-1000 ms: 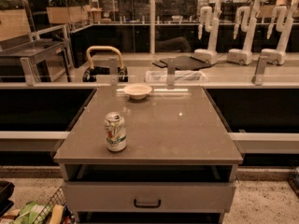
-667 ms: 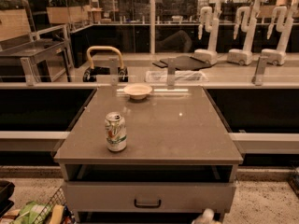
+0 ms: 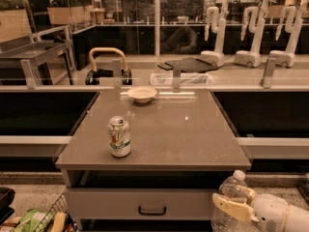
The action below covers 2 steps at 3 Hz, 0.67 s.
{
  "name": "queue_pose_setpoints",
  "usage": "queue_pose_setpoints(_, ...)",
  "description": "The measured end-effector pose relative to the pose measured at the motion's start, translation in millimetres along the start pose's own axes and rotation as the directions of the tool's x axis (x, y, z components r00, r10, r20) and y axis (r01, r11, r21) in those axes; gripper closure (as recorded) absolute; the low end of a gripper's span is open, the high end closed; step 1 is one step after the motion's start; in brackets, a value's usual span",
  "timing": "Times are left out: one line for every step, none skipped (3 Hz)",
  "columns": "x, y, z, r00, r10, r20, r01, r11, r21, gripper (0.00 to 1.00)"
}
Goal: Pick water bottle from bottom drawer and place on counter
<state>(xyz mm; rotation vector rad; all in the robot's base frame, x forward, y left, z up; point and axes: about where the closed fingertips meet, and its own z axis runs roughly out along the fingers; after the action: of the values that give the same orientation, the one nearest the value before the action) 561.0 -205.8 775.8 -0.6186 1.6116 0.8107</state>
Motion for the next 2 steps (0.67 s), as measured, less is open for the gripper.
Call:
queue_pose_setpoints(-1, 1, 0, 1.0, -0.002, 0.0, 0.002, 1.0, -0.001, 1.0)
queue_pose_setpoints(-33, -11, 18, 0.999, -0.034, 0.027, 0.034, 0.9994, 0.001, 1.0)
